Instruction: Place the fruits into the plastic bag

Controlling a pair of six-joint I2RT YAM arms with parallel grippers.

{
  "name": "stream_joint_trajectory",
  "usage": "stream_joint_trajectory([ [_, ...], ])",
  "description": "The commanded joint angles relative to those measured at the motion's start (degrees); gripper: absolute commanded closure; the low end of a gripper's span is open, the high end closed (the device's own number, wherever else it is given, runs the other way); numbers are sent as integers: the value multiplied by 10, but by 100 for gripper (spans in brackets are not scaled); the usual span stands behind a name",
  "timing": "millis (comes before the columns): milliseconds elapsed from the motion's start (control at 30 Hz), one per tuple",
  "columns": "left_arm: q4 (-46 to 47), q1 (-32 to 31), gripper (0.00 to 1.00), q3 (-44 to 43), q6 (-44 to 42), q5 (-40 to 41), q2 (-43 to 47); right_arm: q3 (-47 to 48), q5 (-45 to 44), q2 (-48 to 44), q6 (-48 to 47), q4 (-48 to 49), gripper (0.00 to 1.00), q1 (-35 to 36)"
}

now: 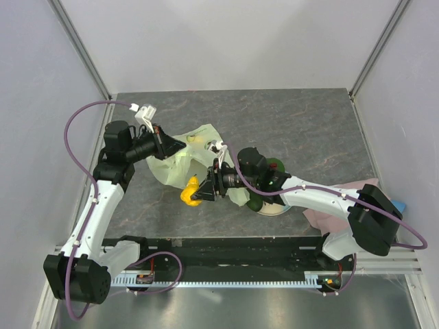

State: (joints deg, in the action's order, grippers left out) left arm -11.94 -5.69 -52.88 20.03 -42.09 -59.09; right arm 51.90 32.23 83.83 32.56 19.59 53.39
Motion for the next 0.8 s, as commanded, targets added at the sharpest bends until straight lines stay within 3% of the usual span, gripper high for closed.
stream_joint_trajectory([
  [0,0,3,98,-24,-23,3,6,8,-69,-25,-38,-47,100,-3],
  [267,2,3,98,-23,-24,3,5,8,-293,-25,9,-119,100,-35],
  [400,26,2,99,-16,-11,-35,4,44,-416,4,37,-148,100,-33],
  [567,34,2,98,-13,-11,-45,6,94,-548,48,37,-135,100,-1],
  [767,49,0,99,-10,-5,-74,6,98,-605,98,73,-41,100,22],
])
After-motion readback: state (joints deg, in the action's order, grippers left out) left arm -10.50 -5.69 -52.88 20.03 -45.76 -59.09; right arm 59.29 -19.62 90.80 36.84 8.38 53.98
